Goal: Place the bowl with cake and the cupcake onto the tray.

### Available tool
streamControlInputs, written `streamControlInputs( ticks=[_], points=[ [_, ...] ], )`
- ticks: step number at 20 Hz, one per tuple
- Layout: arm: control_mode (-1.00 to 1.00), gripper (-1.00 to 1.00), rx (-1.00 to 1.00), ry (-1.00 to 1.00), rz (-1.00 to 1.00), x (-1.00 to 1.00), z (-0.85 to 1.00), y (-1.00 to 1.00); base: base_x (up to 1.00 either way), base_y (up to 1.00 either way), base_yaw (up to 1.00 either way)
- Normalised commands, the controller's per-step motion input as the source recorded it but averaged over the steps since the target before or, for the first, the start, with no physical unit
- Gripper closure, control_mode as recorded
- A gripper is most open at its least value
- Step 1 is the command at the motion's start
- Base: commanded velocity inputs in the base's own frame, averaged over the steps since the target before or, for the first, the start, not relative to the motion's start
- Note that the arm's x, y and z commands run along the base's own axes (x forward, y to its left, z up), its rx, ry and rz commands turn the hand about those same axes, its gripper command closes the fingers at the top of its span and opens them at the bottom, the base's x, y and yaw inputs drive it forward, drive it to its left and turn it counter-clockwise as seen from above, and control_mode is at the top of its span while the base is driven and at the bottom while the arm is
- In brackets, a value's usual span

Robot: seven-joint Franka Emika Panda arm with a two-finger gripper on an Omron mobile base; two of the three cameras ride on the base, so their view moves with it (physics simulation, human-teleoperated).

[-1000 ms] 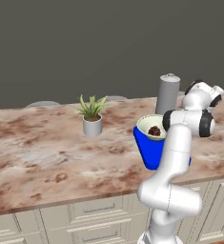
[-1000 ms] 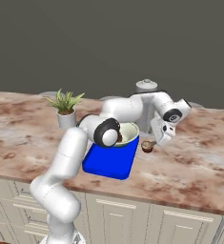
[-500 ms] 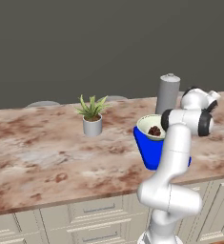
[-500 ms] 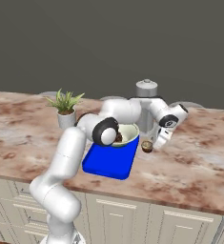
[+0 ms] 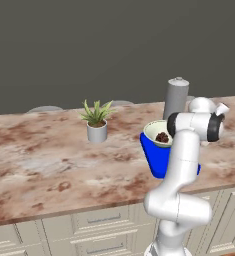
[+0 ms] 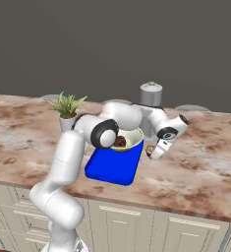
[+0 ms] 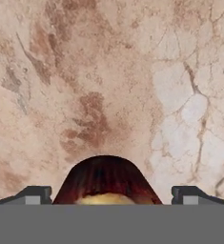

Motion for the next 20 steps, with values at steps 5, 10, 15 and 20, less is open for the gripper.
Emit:
streamControlInputs(
  ticks=[5,10,15,20],
  points=[
    [-1.00,-1.00,0.00,0.02,-0.11,0.02,-0.14,0.04,0.00,0.00,0.00],
    [-1.00,1.00,0.00,0.01,-0.04,0.01,-0.04,0.00,0.00,0.00,0.00],
    [-1.00,1.00,0.00,0.00,-0.01,-0.11,0.01,0.01,0.00,0.00,0.00],
    [-1.00,1.00,0.00,0.00,-0.08,-0.62,0.28,0.30,0.00,0.00,0.00]
  ],
)
